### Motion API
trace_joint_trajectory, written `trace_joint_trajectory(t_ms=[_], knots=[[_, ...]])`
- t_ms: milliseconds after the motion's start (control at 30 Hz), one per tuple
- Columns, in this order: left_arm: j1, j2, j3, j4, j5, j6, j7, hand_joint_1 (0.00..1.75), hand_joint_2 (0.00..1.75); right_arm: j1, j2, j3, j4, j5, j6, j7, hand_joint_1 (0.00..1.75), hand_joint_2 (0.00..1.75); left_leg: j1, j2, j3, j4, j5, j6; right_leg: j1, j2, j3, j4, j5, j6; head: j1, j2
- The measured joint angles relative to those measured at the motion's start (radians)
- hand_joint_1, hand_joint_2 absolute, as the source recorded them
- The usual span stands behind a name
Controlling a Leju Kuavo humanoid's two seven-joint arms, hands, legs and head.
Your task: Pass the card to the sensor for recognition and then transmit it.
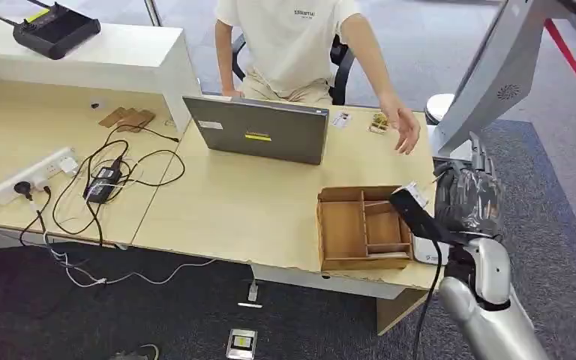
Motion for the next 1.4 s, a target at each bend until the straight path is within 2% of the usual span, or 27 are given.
trace_joint_trajectory(t_ms=[267,433,567,767,967,1200,1233,1267,1300,1400], knots=[[-0.014,-0.004,-0.001,0.0,-0.02,-0.022,-0.002,0.0,0.0,-0.067,0.002,0.003,0.002,-0.007,0.008,-0.018,1.75,1.75,0.0,0.0,-0.001,0.0,0.0,0.0,0.0,0.0,0.0,0.001,0.0,0.0,0.0,0.0],[-0.038,-0.01,-0.002,0.0,-0.054,-0.048,-0.007,0.0,0.0,-0.177,0.021,0.015,0.057,-0.093,0.05,-0.044,1.75,1.75,0.0,0.0,-0.001,0.0,0.001,0.0,0.0,0.0,0.0,0.001,0.0,0.0,0.0,0.0],[-0.065,-0.017,-0.003,-0.001,-0.094,-0.081,-0.013,0.0,0.0,-0.307,0.054,0.029,0.173,-0.192,0.064,-0.066,1.75,1.75,0.0,-0.001,-0.001,0.0,0.002,-0.001,0.0,0.0,0.0,0.001,0.001,0.0,0.0,0.0],[-0.091,-0.03,-0.003,-0.002,-0.12,-0.095,-0.016,0.0,0.0,-0.455,0.12,0.054,0.376,-0.23,0.056,-0.088,1.75,1.75,0.0,-0.001,-0.001,0.0,0.002,-0.001,0.0,0.0,-0.001,0.002,0.001,0.0,0.0,0.0],[-0.104,-0.042,-0.003,-0.002,-0.126,-0.113,-0.021,0.0,0.0,-0.527,0.183,0.08,0.557,-0.234,0.037,-0.1,1.75,1.75,0.0,-0.002,-0.002,0.0,0.002,-0.001,0.0,0.0,-0.001,0.002,0.001,0.0,0.0,0.0],[-0.108,-0.047,-0.003,-0.001,-0.127,-0.115,-0.026,0.0,0.0,-0.561,0.231,0.102,0.693,-0.238,0.033,-0.1,1.75,1.75,0.0,-0.002,-0.001,0.0,0.002,-0.001,0.0,0.0,-0.001,0.001,0.001,0.0,0.0,0.0],[-0.108,-0.047,-0.003,-0.001,-0.128,-0.115,-0.027,0.0,0.0,-0.564,0.235,0.104,0.705,-0.239,0.032,-0.1,1.2,1.75,0.0,-0.001,-0.001,0.0,0.002,-0.001,0.0,0.0,-0.001,0.001,0.001,0.0,0.0,0.0],[-0.108,-0.047,-0.003,-0.001,-0.129,-0.115,-0.027,0.0,0.0,-0.568,0.24,0.105,0.718,-0.239,0.026,-0.1,0.33,1.75,0.0,-0.001,-0.001,0.0,0.002,-0.001,0.0,0.0,-0.001,0.001,0.001,0.0,0.0,0.0],[-0.108,-0.047,-0.003,-0.001,-0.129,-0.115,-0.028,0.0,0.0,-0.572,0.243,0.106,0.731,-0.24,0.021,-0.1,0.0,1.75,0.0,-0.001,-0.001,0.0,0.002,-0.001,0.0,0.0,-0.001,0.002,0.001,0.0,0.0,0.0],[-0.108,-0.047,-0.003,-0.001,-0.132,-0.117,-0.03,0.0,0.0,-0.582,0.254,0.113,0.763,-0.232,0.002,-0.1,0.0,1.75,0.0,-0.001,-0.001,0.0,0.002,-0.001,0.0,0.0,-0.001,0.001,0.001,0.0,0.0,0.0]])
